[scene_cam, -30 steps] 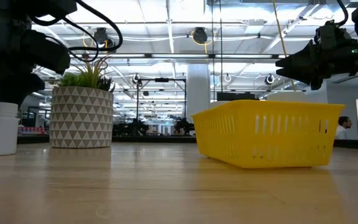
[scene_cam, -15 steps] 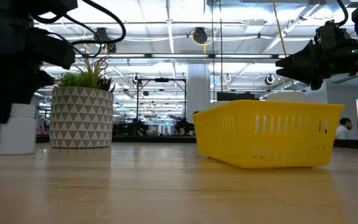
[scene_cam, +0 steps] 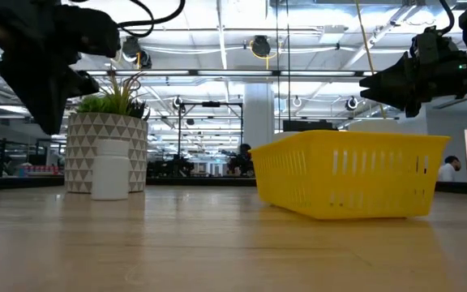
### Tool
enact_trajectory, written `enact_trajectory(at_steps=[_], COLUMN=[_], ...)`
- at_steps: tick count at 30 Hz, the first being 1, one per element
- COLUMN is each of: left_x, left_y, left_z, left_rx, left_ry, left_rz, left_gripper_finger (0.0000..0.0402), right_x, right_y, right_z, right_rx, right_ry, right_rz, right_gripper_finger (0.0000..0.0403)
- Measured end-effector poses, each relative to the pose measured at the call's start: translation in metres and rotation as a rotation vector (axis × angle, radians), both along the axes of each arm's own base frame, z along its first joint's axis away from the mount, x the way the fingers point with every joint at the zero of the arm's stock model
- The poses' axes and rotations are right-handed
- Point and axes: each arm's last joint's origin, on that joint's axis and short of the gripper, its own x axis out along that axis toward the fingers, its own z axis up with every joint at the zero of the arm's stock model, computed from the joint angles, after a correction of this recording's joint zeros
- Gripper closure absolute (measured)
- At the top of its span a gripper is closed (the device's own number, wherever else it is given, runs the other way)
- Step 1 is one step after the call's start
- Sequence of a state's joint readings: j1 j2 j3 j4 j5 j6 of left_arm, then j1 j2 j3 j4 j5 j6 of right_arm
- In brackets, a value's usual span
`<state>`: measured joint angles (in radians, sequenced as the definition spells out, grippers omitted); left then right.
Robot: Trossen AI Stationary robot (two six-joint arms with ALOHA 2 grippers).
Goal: Pick and place pill bottles into a basket
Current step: Put the top pill bottle into the basket
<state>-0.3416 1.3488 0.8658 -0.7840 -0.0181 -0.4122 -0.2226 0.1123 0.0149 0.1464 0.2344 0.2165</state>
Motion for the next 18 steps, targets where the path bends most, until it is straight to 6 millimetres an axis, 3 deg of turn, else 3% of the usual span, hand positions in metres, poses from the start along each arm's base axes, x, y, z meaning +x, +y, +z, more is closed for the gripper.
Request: enact_trajectory(at_steps=[5, 18], left_x=[0.003, 0.026], left_y=[0.001, 0.021], left_z=[0.004, 0.039], left_rx=[-0.005, 0.133], left_ry=[-0.019, -0.166], left_rz=[-0.045, -0.084], left_gripper_finger=[0.0378, 0.0199], right_x=[0.000, 0.000], right_y=[0.000, 0.000], right_z=[0.000, 0.000], right_rx=[0.000, 0.000], right_ry=[0.000, 0.000], right_rz=[0.000, 0.000], right_gripper_finger=[0.0226, 0.0229])
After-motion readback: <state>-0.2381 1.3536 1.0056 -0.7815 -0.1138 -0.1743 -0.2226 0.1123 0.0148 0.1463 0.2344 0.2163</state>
